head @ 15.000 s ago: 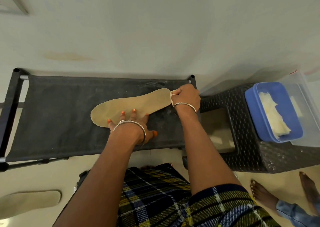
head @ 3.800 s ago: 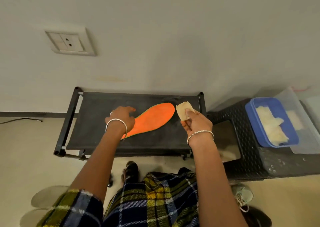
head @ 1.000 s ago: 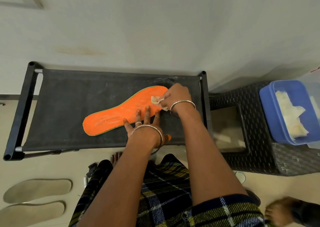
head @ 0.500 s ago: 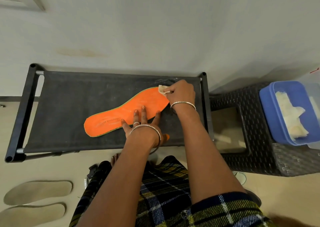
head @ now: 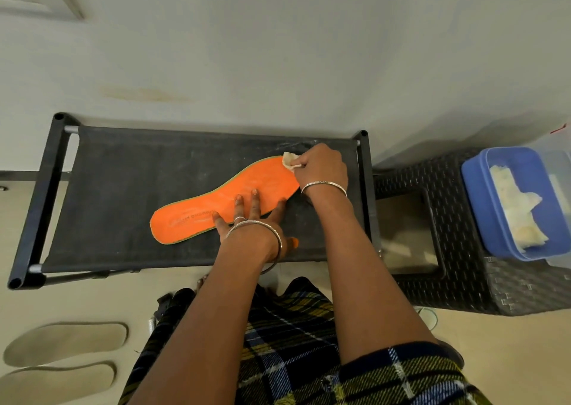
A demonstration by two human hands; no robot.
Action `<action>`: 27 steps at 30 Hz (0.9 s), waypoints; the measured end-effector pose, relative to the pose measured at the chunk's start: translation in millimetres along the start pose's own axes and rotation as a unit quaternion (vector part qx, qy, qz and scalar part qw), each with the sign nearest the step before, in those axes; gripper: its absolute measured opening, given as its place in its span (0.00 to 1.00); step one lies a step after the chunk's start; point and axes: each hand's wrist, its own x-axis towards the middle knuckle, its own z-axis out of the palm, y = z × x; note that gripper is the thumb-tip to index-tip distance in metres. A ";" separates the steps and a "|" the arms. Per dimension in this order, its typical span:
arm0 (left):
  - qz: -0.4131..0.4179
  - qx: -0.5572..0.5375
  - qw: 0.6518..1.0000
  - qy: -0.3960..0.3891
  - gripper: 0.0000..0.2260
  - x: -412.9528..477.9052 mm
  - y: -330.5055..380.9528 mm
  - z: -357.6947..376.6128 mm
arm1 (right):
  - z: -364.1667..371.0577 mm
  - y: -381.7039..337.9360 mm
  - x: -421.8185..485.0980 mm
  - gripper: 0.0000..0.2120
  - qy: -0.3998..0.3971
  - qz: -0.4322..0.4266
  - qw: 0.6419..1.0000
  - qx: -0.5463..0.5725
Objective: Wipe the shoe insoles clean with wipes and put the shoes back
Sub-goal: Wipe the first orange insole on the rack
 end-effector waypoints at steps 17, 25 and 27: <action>-0.003 -0.004 1.000 0.011 0.38 2.2 -0.3 -2.6 | 5.7 -16.1 -3.1 0.12 -0.060 -0.086 0.994 0.014; -0.007 -0.013 1.000 0.012 0.38 -1.9 -1.0 -8.1 | -2.5 -8.2 4.1 0.11 -0.016 -0.001 1.000 -0.009; -0.008 -0.017 1.000 0.013 0.38 -0.9 -1.3 -7.1 | 3.1 -17.9 0.4 0.15 -0.062 -0.027 0.998 0.008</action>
